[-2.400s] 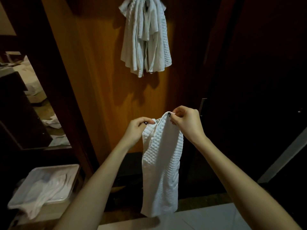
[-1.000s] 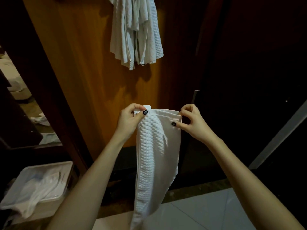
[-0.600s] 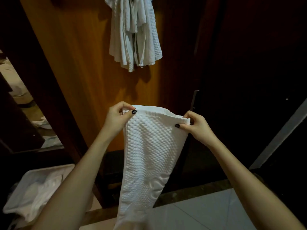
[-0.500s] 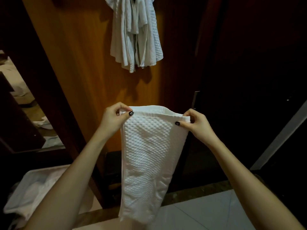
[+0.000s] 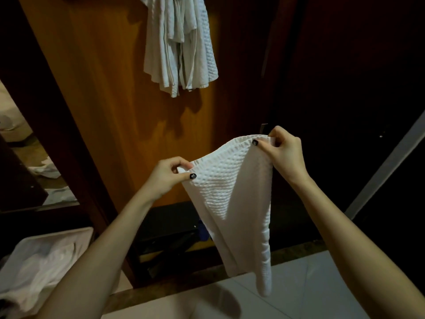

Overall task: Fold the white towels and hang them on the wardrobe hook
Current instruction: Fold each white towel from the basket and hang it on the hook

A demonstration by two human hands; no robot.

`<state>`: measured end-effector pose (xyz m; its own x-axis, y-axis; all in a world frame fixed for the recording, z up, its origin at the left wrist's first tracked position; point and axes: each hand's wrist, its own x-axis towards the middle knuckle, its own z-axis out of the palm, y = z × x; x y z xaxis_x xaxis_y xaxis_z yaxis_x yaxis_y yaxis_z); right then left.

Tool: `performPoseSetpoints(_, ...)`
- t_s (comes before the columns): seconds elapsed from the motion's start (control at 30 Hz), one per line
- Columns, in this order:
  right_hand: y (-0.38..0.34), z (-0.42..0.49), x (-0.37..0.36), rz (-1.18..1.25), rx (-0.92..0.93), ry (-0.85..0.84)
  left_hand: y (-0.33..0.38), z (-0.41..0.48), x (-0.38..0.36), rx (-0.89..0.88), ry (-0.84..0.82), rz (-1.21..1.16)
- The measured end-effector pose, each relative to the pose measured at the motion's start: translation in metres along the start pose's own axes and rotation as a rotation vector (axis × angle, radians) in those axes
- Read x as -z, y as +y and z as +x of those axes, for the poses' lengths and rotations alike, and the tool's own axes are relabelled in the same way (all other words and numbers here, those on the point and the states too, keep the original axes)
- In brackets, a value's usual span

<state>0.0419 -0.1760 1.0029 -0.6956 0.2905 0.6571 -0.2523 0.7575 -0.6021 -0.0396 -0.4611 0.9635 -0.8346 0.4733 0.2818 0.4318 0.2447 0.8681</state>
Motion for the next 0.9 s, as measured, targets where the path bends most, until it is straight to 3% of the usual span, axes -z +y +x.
performPoseSetpoints(0.13,0.002,0.0,0.013,-0.049,-0.025,-0.074,-0.002,0.008,-0.009,-0.022,0.068,0.048)
performPoseSetpoints(0.27,0.006,0.004,0.027,-0.255,-0.023,-0.389,-0.004,0.021,-0.008,-0.029,0.098,0.127)
performPoseSetpoints(0.33,0.011,-0.002,0.028,-0.208,-0.042,-0.482,-0.004,0.027,-0.005,-0.021,0.118,0.119)
performPoseSetpoints(0.5,0.019,-0.015,0.023,-0.031,-0.101,-0.486,-0.006,0.035,0.007,-0.03,0.22,0.084)
performPoseSetpoints(0.7,0.012,-0.018,0.005,-0.02,-0.1,-0.571,-0.009,0.029,0.02,0.077,0.358,-0.202)
performPoseSetpoints(0.9,-0.002,-0.019,-0.008,-0.075,-0.019,-0.619,-0.005,0.016,0.051,0.072,0.396,-0.182)
